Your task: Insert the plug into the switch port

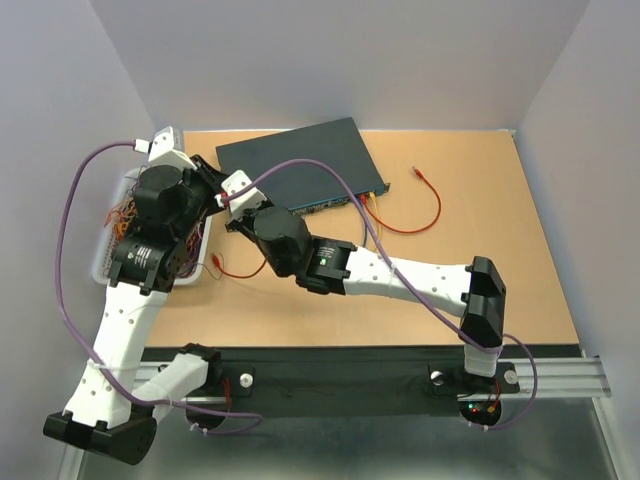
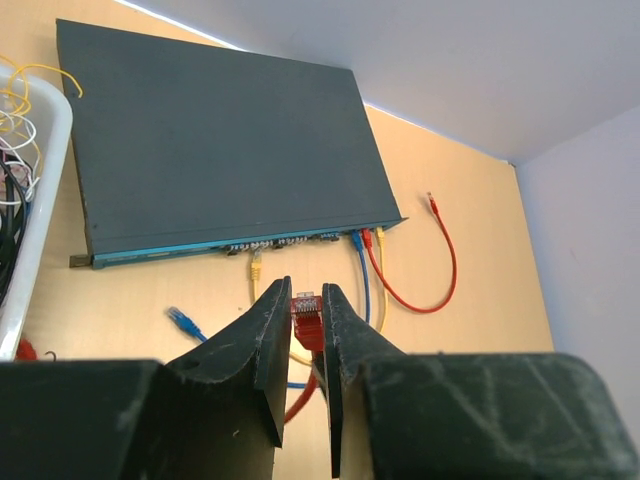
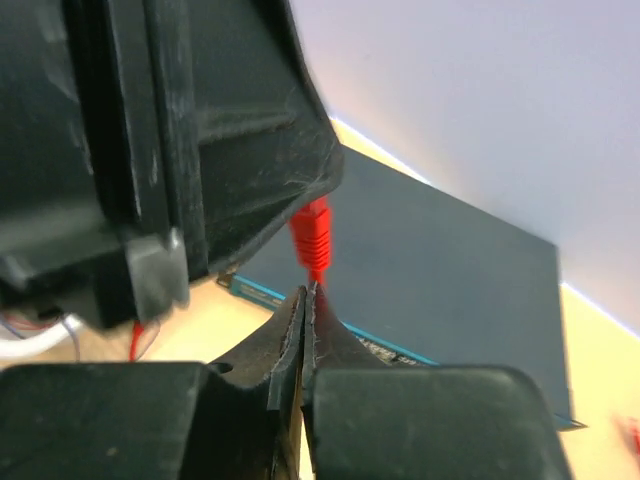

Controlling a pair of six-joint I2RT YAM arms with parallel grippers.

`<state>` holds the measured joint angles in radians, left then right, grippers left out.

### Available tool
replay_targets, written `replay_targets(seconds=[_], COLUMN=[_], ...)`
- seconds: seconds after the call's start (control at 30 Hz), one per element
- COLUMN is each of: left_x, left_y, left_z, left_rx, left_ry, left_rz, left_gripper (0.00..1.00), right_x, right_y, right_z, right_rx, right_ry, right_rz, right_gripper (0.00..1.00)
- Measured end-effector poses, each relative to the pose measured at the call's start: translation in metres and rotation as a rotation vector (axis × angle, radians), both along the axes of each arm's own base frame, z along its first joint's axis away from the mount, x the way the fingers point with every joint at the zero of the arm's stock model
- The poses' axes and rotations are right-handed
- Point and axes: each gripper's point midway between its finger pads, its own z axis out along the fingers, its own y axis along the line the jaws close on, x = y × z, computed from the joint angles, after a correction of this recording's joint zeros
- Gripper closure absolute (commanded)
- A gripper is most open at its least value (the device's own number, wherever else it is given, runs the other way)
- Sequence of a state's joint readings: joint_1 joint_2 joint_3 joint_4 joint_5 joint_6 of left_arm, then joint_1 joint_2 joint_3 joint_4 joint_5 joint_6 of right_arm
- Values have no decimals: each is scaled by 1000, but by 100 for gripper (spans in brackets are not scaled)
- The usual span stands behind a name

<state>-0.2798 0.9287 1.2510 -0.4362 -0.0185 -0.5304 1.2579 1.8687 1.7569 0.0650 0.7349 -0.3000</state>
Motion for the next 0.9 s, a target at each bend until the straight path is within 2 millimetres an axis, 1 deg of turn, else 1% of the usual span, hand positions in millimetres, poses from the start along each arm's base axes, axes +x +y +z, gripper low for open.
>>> replay_targets(seconds=[0.1, 0.13, 0.17, 0.2, 0.23, 0.27, 0.33, 0.4, 0.47, 0.53, 0.6, 0.8, 0.83, 0.87, 0.9], left_x=[-2, -3, -4, -4, -4, -4, -4, -4, -4, -5, -5, -9, -9, -10, -10], left_y=[-3, -4, -5, -6, -7, -8, -10, -11, -11, -12, -12, -15, -15, -15, -16], left_z=[1, 1, 1, 1, 2, 3, 5, 6, 7, 8, 9, 10, 11, 11, 12], left_rx=[-9, -12, -14, -17, -19, -21, -29, -33, -36, -37, -39, -46, -46, -47, -48], left_ry=[-7, -9, -10, -10, -12, -15, -22, -26, -30, -32, -34, -41, -42, -43, -45], left_rz=[-18, -25, -30, -37, -41, -44, -54, -59, -62, -65, -69, -89, -90, -93, -95], left_gripper=[100, 100, 100, 100, 100, 100, 100, 100, 100, 100, 100, 100, 100, 100, 100], right_x=[-4, -5, -7, -9, -10, -12, -14, -14, -14, -14, -14, -12, -12, -12, -12], right_y=[1, 1, -1, -1, -2, -3, -8, -10, -12, -13, -12, -10, -9, -9, -8], right_z=[-14, -23, -32, -37, -42, -45, -47, -41, -32, -27, -23, -30, -33, -34, -35], right_rx=[14, 8, 0, -2, -4, -3, 2, 13, 39, 55, 66, 52, 47, 44, 42], right_ry=[23, 36, 52, 62, 72, 80, 88, 84, 74, 68, 61, 63, 64, 65, 66], right_rz=[21, 30, 35, 41, 48, 55, 58, 57, 54, 51, 51, 48, 47, 47, 47], right_gripper=[99, 90, 83, 78, 75, 75, 73, 73, 75, 80, 87, 89, 90, 96, 99])
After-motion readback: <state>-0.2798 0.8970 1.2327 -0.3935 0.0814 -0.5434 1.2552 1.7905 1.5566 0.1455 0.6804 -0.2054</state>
